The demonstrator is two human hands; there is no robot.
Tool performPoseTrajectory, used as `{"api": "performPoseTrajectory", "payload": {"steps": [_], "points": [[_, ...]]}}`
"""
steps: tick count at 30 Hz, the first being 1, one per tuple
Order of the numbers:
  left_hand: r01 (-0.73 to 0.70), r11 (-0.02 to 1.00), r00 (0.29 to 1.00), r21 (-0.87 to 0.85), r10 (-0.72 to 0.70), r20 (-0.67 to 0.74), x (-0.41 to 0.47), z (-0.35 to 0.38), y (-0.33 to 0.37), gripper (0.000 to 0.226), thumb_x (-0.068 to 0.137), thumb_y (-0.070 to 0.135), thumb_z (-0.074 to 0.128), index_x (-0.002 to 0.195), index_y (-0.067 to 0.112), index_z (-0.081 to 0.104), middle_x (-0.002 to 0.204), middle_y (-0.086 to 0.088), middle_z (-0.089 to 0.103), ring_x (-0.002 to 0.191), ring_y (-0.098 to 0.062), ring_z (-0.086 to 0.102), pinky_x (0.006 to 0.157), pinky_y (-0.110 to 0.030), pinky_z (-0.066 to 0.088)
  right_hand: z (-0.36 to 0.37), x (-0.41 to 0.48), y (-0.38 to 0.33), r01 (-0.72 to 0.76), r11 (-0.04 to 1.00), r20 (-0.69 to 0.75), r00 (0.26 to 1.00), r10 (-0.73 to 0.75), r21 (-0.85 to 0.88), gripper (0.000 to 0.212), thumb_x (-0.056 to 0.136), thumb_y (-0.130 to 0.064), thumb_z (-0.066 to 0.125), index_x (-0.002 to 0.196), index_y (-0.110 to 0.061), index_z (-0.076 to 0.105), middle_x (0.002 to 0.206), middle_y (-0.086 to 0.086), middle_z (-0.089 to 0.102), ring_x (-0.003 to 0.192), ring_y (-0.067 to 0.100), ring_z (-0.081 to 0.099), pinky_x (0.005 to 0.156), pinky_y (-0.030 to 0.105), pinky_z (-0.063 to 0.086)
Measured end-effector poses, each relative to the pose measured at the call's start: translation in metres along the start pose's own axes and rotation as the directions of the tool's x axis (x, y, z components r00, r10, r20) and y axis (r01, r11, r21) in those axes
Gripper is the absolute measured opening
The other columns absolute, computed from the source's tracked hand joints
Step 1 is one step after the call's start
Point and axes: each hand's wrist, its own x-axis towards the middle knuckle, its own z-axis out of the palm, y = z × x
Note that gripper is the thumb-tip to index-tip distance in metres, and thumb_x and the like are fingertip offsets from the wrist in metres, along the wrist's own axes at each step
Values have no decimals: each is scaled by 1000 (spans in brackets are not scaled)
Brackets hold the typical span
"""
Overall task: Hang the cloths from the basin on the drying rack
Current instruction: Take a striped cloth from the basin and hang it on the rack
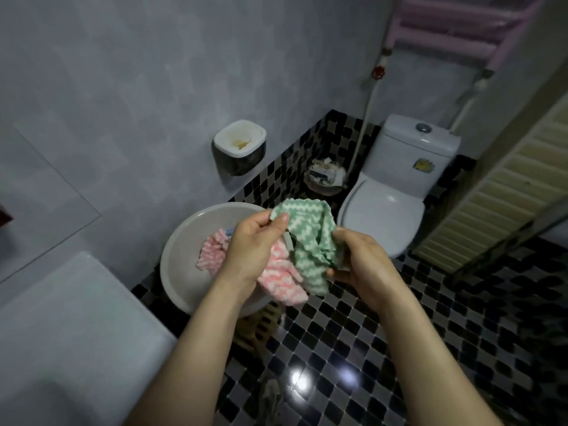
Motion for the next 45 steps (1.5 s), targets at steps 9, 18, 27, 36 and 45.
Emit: {"api": "performPoseTrajectory", "payload": {"steps": [9, 18, 27, 36, 45], "points": [[-96, 960, 896, 262, -32, 444, -55, 61, 12, 11, 92, 7, 60, 96, 9, 71, 87, -9, 72, 78, -19, 68, 71, -30, 56, -64, -84, 16, 274, 952, 203, 948, -244, -134, 55, 85, -17, 71, 136, -24, 52, 127, -7, 62, 107, 6, 63, 72, 22, 54], [-218, 927, 898, 305, 69, 434, -88, 85, 19, 9, 88, 10, 67, 95, 14, 72, 75, 4, 65, 60, -6, 56, 56, -23, 46, -102, -141, 14, 218, 965, -58, 976, -212, 149, 20, 94, 4, 52, 92, -7, 69, 74, 5, 70, 60, 11, 65, 50, 19, 54], [94, 978, 826, -187, 28, 564, -110, 113, 19, 48, 66, -14, 46, 102, 10, 66, 73, 0, 49, 59, -11, 42, 51, -22, 41, -125, -171, 22, 266, 953, -24, 962, -272, -144, 24, 91, -36, 62, 114, -40, 61, 111, 2, 63, 88, 16, 63, 69, 30, 51], [-50, 998, 786, -41, 64, 615, -121, 140, 22, 45, 78, -12, 66, 112, 17, 63, 96, -6, 64, 79, -22, 60, 70, -37, 55, -134, -177, 36, 319, 928, 47, 948, -316, -194, 17, 87, -23, 70, 95, -8, 72, 91, 10, 73, 78, 20, 67, 71, 32, 50], [-435, 675, 805, 596, -5, 593, -120, 140, 29, 22, 83, 9, 72, 98, 24, 73, 94, 7, 73, 90, -6, 67, 83, -30, 57, -156, -201, 15, 313, 583, -119, 802, -585, -749, 11, 86, -31, 71, 80, -22, 71, 72, -7, 65, 67, 6, 57, 61, 23, 46]]}}
